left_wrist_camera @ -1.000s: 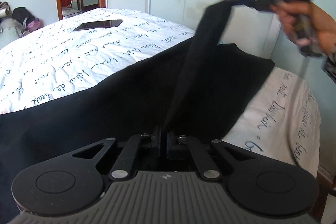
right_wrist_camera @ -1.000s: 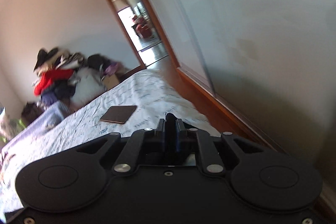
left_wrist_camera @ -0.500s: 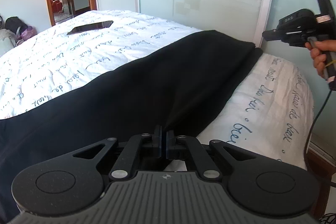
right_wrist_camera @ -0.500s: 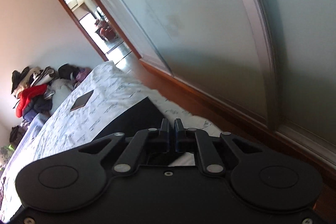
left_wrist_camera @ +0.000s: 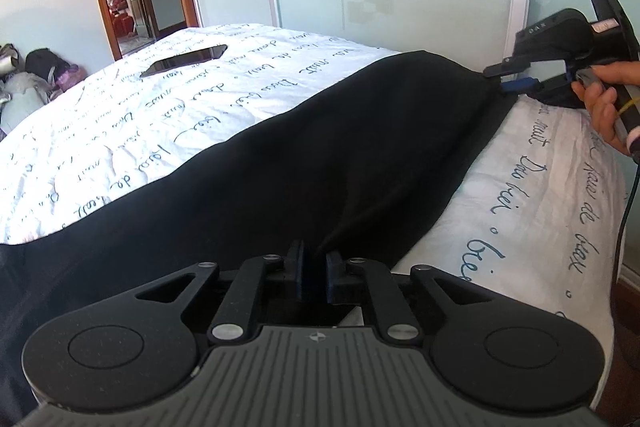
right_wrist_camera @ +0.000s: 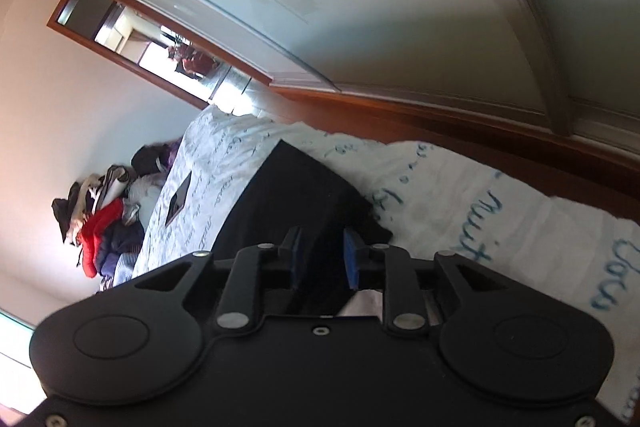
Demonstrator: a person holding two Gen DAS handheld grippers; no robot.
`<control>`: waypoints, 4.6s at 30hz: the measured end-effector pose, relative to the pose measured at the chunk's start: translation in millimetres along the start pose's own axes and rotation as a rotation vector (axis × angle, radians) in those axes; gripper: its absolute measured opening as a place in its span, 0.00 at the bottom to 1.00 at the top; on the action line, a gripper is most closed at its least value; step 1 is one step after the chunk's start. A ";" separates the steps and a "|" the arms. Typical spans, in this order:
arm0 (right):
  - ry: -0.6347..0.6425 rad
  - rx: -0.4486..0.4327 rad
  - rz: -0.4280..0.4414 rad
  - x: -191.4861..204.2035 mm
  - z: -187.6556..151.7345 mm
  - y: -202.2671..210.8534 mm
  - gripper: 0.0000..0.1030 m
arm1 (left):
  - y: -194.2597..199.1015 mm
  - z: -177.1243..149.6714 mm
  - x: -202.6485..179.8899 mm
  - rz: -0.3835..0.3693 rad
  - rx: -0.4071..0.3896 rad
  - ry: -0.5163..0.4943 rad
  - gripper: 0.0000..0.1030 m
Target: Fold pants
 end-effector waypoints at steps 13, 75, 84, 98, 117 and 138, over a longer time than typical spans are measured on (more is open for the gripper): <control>0.137 -0.007 -0.059 2.3 -3.9 32.6 0.07 | 22.9 -2.9 2.3 -0.066 -0.025 -0.040 0.06; 1.553 0.649 0.339 167.7 -140.0 -70.4 0.39 | -114.3 66.5 91.3 -0.377 0.135 -0.409 0.33; 1.596 0.652 0.313 165.9 -126.7 -91.1 0.40 | -108.1 65.5 84.9 -0.353 0.111 -0.463 0.04; 1.571 0.850 0.388 171.9 -117.9 -139.9 0.18 | -94.3 50.6 82.9 -0.264 0.028 -0.582 0.00; 1.584 0.539 0.209 173.9 -92.9 -122.6 0.07 | -92.5 61.8 102.0 -0.109 -0.016 -0.468 0.14; 1.203 0.457 0.102 130.7 -51.8 -85.4 0.07 | -63.0 71.8 -19.2 -0.137 0.023 -0.196 0.60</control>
Point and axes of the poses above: each gripper's, at about its wrist camera, not at the fingertips, and y roughly against the way its jaws point, x to its left, z to its top, the point moved 5 cm from there along -y, roughly the way its jaws point, and after that the axes turned 9 degrees about z, right-handed, at the moved point
